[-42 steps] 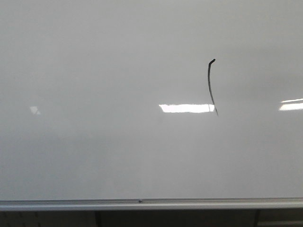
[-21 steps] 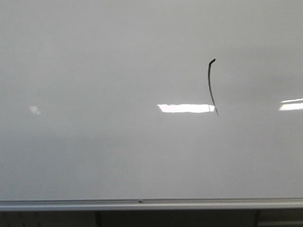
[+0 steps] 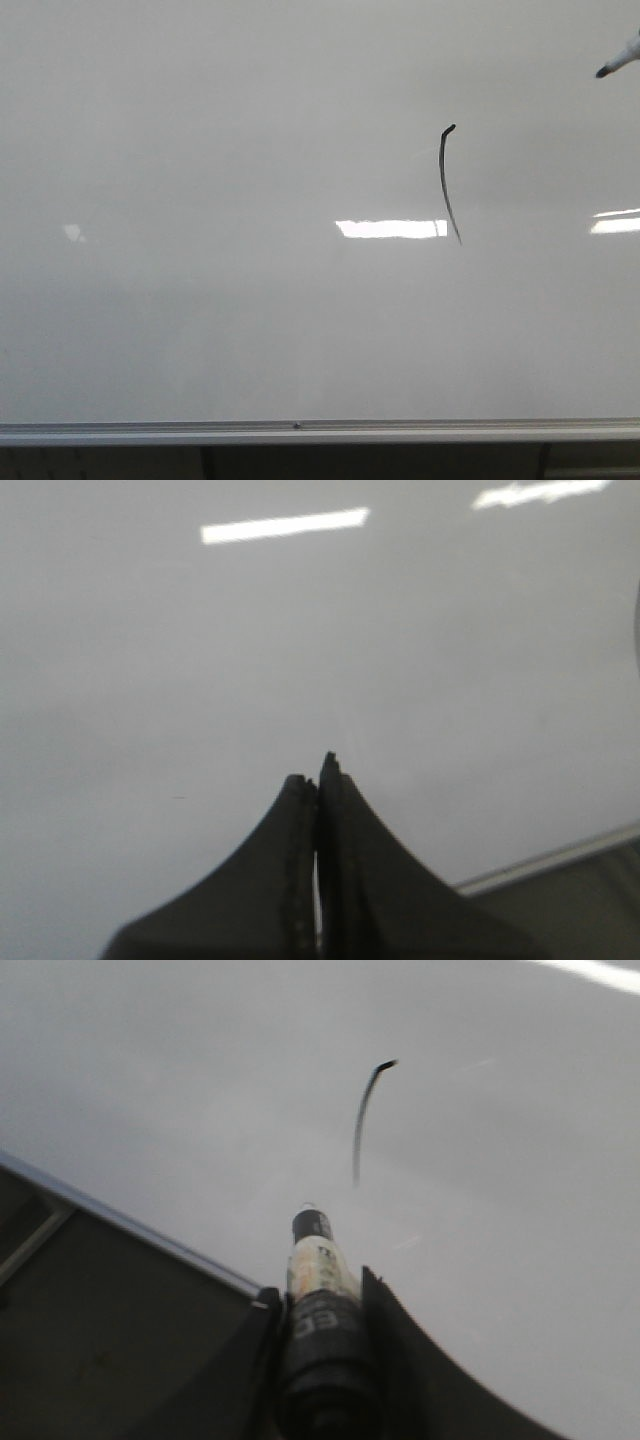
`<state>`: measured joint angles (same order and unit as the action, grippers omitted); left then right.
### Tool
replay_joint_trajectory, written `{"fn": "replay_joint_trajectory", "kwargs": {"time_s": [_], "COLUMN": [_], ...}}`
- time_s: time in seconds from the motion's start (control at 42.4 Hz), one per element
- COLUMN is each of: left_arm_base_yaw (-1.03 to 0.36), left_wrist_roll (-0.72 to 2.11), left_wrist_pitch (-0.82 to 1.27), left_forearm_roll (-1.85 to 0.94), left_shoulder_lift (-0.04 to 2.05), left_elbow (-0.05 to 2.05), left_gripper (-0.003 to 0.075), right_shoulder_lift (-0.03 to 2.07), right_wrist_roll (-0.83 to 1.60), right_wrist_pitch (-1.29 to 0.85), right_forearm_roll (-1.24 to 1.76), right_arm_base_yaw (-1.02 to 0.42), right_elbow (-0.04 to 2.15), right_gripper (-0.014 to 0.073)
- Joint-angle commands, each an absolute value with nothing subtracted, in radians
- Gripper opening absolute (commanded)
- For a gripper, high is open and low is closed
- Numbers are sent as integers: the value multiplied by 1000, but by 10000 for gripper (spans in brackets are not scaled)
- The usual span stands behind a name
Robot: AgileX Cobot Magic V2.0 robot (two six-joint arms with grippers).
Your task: Write number 1 on whiteboard
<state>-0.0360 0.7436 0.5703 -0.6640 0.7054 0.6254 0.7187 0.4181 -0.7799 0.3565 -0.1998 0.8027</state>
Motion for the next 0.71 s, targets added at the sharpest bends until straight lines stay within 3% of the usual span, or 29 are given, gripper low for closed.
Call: {"fn": "replay_joint_trajectory", "kwargs": {"time_s": [0.0,0.212,0.283,0.377,0.519,0.589,0.684], "left_arm_base_yaw": [-84,-239,-298,-387,-509,-564,-631], "left_wrist_roll": [861,986,996,996,996,996,996], "left_wrist_pitch": [614,810,855,884,896,896,896], "left_forearm_roll": [-762,-808,-813,-813,-813,-813,-813], "left_shoulder_lift": [782,936,978,1026,1078,1102,1142], "left_elbow": [702,820,859,910,958,976,1000], "left_gripper": [-20,-15,27,171,489,584,608], "right_shoulder_lift": [783,923,965,1013,1059,1073,1087], "right_wrist_roll": [513,707,748,804,880,914,951], "right_wrist_pitch": [-832,-1047,-1083,-1112,-1127,-1130,-1131], "right_forearm_roll": [471,677,726,798,904,946,990], "right_arm_base_yaw": [-244,-319,-330,-342,-343,-343,-343], "right_elbow": [887,961,973,987,993,993,993], "right_gripper": [-58,-58,-58,-58,-58,-58,-58]}}
